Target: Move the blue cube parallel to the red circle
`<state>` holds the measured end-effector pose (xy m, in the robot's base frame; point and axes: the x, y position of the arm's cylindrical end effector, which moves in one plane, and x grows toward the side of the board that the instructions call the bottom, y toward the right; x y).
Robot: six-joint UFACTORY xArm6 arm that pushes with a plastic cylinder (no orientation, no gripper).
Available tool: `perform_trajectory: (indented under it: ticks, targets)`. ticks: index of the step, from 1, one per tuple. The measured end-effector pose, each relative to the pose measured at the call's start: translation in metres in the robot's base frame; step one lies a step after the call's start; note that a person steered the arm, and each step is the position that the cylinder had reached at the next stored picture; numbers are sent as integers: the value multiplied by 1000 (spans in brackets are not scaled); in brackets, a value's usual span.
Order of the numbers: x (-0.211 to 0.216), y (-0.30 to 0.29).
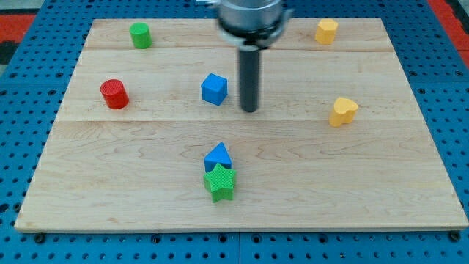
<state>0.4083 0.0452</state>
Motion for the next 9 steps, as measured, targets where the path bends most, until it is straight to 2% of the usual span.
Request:
perform_trajectory:
  ticks: [1, 2, 3, 4, 5, 6, 7, 8, 9]
  targets:
    - [-51, -17]
    - [-59, -28]
    - [-10, -77]
    - [-32, -78]
    - [-72, -95]
    - [-65, -168]
    - [-27, -191]
    - [-76, -189]
    - [-100, -144]
